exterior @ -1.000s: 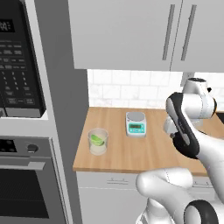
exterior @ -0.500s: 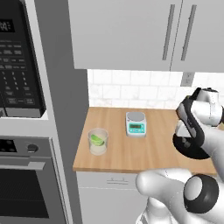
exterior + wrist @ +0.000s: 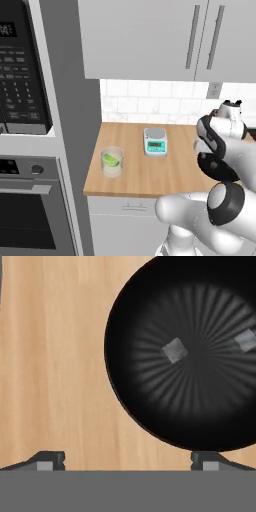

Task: Grab a lemon wedge from the fridge and one ice cube from the ice bowl, and put them in the glass of lemonade.

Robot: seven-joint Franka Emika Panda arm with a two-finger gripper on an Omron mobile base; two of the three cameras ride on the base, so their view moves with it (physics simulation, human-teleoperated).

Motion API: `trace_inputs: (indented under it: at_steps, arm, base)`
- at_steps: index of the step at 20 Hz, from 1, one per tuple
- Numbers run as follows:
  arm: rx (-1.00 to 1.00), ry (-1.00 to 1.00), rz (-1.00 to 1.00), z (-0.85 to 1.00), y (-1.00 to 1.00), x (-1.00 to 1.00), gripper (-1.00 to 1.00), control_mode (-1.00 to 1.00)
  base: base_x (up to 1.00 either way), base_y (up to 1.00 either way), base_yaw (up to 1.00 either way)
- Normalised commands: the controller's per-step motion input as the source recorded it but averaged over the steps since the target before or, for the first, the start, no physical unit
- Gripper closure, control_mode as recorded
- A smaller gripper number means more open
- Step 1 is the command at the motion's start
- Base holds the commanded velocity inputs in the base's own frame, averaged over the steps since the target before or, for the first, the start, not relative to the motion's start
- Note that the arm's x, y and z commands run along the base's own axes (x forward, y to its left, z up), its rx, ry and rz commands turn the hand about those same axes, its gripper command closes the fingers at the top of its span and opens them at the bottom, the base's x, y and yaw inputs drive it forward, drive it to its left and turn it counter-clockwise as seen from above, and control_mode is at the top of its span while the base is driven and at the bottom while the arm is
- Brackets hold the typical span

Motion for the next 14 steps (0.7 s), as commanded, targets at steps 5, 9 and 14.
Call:
trace_inputs:
  at_steps: [5, 9, 14]
  arm:
    - [0.02, 0.00, 0.00, -0.21, -0.68, 0.17, -1.00, -1.00]
    - [0.01, 0.00, 0.00, -0.47, -0.60, 0.33, -1.00, -1.00]
    - [0.00, 0.00, 0.01, -0.39, -0.31, 0.31, -1.00, -1.00]
  base:
    - [0.00, 0.00, 0.00]
    - [0.00, 0.00, 0.00]
    - [0.00, 0.00, 0.00]
